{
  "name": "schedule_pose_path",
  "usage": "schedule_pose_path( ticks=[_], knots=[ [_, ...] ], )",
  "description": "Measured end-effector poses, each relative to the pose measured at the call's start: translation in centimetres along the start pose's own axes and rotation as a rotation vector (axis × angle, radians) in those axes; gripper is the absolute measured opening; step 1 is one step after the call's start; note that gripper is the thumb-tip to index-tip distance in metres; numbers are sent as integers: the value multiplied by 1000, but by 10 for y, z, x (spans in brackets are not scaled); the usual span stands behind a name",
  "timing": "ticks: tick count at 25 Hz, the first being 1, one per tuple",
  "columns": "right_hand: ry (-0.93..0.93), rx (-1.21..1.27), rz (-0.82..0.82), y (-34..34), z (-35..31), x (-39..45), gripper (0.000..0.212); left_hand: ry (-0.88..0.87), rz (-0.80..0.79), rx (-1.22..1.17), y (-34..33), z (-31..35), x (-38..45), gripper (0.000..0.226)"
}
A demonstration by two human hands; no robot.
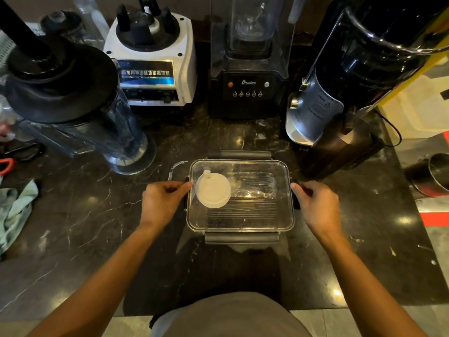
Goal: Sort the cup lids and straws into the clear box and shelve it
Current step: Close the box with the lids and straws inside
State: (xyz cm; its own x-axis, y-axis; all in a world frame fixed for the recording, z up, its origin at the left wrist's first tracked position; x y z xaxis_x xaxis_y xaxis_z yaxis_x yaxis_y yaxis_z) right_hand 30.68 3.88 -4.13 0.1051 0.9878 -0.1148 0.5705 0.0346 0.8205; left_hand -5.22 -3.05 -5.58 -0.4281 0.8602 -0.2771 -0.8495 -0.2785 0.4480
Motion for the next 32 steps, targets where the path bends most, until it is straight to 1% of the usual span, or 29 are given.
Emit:
schedule_pose_path(
  ticks=[3,7,10,11,12,13,14,15,16,18,19,20,22,25,27,32],
  knots=[
    [0,-80,-27,-5,-4,-4,40,-36,-21,54,1,7,-2,17],
    [-47,43,-56,-8,-4,-7,42,-37,-26,85,2,9,-1,16],
    [-103,125,-80,-8,-2,-5,43,-47,-70,131,0,11,0,16],
    [-101,135,-106,-9,-2,-7,41,-87,-83,197,-1,13,1,17],
    [-81,90,-140,-11,-3,-11,41,-171,-83,300,-2,16,3,22],
    [-28,-12,-163,-14,-6,-17,52,-291,-76,416,-6,20,5,31],
    [46,-117,-172,-17,-10,-25,70,-420,-88,502,-12,26,7,42],
    [137,-186,-156,-20,-15,-33,85,-529,-124,558,-20,34,10,48],
    [244,-232,-132,-22,-23,-42,94,-623,-176,582,-30,44,12,51],
    [465,-310,-113,-27,-36,-58,103,-744,-313,653,-54,63,19,56],
    [537,-338,-121,-31,-36,-65,104,-770,-379,717,-66,72,22,59],
    [580,-360,-137,-35,-35,-70,105,-773,-436,785,-78,77,27,62],
    [586,-375,-152,-39,-31,-76,104,-737,-513,888,-93,85,38,68],
    [578,-378,-136,-42,-24,-84,101,-703,-562,912,-102,86,47,73],
    [612,-416,-130,-45,-20,-88,98,-712,-569,896,-104,84,47,76],
    [655,-450,-65,-50,-12,-89,85,-716,-513,845,-104,80,47,75]
  ],
)
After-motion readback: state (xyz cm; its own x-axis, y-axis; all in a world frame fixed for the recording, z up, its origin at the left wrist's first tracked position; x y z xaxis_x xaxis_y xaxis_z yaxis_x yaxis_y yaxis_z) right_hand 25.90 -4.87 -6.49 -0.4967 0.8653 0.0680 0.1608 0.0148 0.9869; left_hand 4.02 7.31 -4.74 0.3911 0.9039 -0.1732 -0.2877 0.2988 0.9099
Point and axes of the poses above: each hand's wrist, its own x-axis towards the middle knuckle, its own y-axis out of the back of the hand, z = x × y, the point moved 3 cm from there along x, towards the middle knuckle, and after that the axes turned 2 degrees about -x, right-handed, at the moved point
